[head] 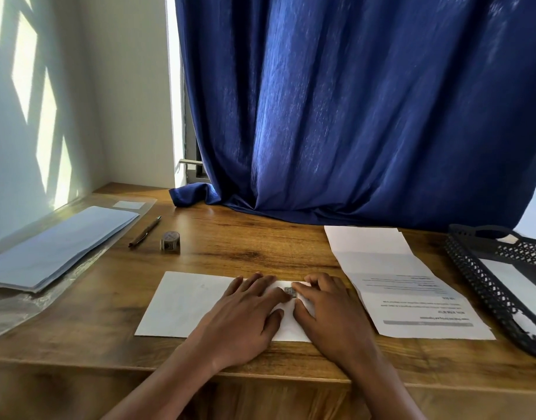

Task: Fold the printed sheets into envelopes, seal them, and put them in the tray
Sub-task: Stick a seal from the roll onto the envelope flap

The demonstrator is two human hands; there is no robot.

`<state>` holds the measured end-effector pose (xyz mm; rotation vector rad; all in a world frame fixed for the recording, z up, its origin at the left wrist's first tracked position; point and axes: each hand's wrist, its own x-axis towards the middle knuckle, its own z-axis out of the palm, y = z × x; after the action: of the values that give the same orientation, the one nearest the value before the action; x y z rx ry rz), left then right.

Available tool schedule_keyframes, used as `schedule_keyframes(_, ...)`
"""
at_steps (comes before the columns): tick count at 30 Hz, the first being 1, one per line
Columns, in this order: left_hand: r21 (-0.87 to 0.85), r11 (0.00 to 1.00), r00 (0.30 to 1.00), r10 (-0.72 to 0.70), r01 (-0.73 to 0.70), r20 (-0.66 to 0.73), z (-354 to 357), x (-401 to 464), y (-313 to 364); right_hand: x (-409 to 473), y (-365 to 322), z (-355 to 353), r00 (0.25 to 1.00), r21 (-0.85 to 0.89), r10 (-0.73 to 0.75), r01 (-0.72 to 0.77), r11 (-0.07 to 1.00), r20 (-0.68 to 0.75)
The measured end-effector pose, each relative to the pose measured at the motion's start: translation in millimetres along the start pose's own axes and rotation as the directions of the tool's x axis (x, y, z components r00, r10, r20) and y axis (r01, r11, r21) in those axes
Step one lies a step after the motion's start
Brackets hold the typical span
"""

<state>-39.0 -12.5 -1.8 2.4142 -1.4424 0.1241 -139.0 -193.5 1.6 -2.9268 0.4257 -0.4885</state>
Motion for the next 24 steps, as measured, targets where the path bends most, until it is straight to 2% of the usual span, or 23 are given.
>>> schedule_keyframes(3,0.007,1.0,1.0,0.003,-0.003,-0.007,0.1,0.1,0.3,0.4,-0.4,0.9,1.0,-0.015,-0.009,0.009,1.0,0.001)
schedule_keyframes(8,0.032,0.999,1.0,-0.009,0.009,-0.002,-0.6,0.4,0.9,-0.5,3.2,-0.2,0.995,0.106,0.012,-0.002,0.994,-0.098)
schedule_keyframes(19,0.086,0.996,0.999,-0.022,0.019,0.037,-0.2,0.7,1.8,-1.8,3.1,0.0,0.993,0.147,-0.007,0.024,0.989,-0.115)
schedule_keyframes(24,0.081,0.996,0.999,-0.033,0.031,0.029,1.0,0.0,1.4,-0.3,2.1,3.1,0.998,0.066,-0.058,0.059,0.996,-0.014)
